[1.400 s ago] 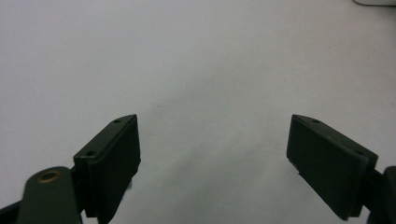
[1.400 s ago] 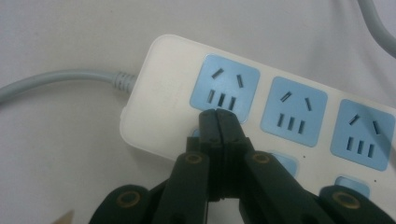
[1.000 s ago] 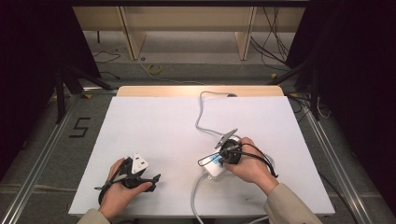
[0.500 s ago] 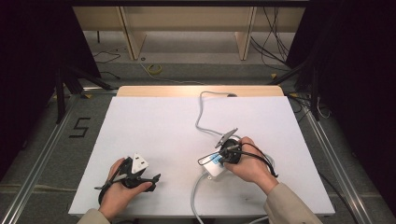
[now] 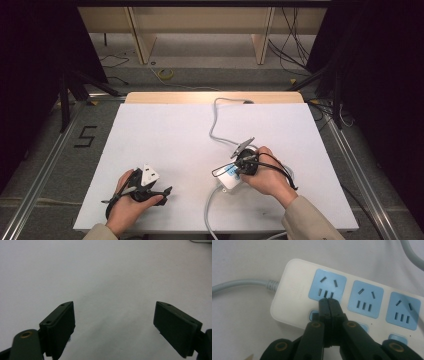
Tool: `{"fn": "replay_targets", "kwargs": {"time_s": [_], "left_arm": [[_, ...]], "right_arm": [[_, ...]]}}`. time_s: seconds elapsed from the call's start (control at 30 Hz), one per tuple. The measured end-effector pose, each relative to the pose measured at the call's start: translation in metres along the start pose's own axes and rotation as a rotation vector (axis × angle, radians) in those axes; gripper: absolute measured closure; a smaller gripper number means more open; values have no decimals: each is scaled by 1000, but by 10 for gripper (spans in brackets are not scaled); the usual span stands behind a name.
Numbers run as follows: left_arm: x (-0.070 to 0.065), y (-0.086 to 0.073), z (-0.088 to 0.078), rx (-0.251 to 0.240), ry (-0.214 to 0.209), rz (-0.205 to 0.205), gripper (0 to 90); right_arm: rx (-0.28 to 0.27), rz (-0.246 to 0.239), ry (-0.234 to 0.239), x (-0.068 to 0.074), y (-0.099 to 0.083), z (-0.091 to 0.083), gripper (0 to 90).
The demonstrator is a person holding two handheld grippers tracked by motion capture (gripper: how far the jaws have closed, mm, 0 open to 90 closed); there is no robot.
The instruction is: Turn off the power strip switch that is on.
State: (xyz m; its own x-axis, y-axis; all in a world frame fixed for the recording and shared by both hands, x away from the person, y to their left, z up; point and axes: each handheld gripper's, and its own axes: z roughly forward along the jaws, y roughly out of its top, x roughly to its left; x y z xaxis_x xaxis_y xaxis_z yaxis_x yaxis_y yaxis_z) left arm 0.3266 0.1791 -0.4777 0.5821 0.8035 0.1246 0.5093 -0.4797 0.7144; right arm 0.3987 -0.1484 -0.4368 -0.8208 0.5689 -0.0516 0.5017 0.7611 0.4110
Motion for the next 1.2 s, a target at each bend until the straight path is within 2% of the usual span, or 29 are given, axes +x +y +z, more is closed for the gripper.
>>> {"fn": "replay_targets", "kwargs": {"time_s": [0.1, 0.47, 0.6, 0.7, 1.2], "left_arm": [[0, 0, 0, 2, 0, 1, 174], [1, 0, 0, 3, -2, 2, 174], [1, 0, 0, 2, -2, 2, 174], [1, 0, 0, 2, -1, 3, 174], [0, 0, 0, 1, -2, 3, 175]], "right_arm": [[-5, 10, 6, -1, -1, 0, 900], [5, -4, 1, 0, 1, -1, 900], [-12, -1, 41, 3, 2, 0, 900], [2, -6, 27, 5, 3, -1, 900], [-6, 5, 38, 3, 2, 0, 900]]}}
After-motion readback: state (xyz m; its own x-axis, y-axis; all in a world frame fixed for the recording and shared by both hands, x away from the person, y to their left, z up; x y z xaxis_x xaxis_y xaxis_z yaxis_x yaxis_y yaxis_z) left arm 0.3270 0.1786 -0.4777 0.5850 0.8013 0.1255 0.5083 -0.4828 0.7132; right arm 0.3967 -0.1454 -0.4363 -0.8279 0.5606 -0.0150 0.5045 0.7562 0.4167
